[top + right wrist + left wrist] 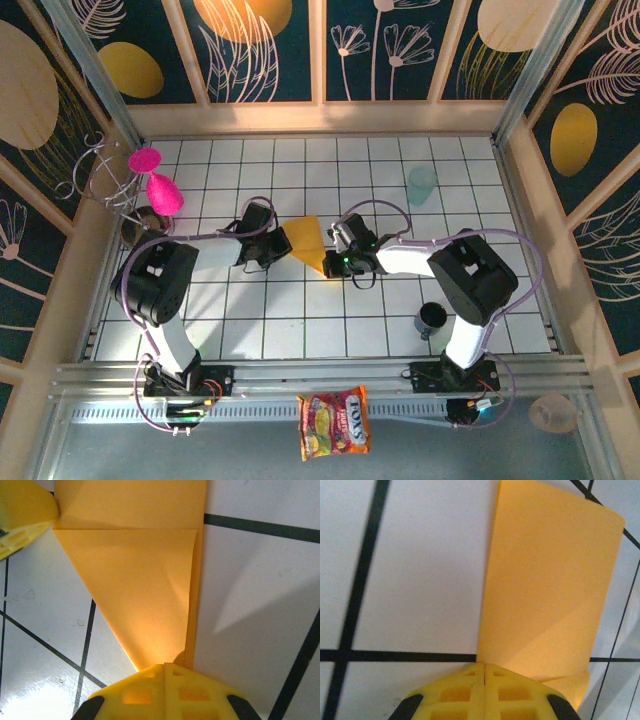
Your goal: Fold a paper plane with a square sheet of paper (pick it up from the middle)
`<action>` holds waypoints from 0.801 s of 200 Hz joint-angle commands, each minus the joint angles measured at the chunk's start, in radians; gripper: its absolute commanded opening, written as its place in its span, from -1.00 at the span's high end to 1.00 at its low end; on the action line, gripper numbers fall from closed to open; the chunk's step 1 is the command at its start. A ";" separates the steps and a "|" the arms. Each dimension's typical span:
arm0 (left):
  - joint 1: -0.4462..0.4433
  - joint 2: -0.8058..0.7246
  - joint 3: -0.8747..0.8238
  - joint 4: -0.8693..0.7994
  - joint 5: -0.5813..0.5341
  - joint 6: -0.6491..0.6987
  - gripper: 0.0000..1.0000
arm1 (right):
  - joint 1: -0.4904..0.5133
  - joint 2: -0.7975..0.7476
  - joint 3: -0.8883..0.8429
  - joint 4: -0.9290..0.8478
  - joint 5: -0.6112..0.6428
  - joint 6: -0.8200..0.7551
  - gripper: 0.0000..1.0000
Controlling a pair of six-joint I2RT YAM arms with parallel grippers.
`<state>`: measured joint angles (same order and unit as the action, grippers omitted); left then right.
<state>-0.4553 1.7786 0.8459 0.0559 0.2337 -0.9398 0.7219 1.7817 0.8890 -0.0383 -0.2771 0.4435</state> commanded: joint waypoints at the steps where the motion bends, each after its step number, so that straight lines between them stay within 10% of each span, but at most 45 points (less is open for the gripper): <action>1: 0.039 0.030 0.015 -0.075 -0.089 0.050 0.95 | -0.012 0.051 -0.035 -0.193 0.113 -0.014 1.00; 160: 0.008 -0.207 -0.197 0.208 0.179 -0.189 0.27 | -0.021 -0.035 0.029 0.186 -0.081 0.175 0.48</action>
<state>-0.4213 1.5497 0.6777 0.1490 0.3424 -1.0393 0.7067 1.6974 0.9028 0.1173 -0.3462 0.5877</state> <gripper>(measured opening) 0.349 0.255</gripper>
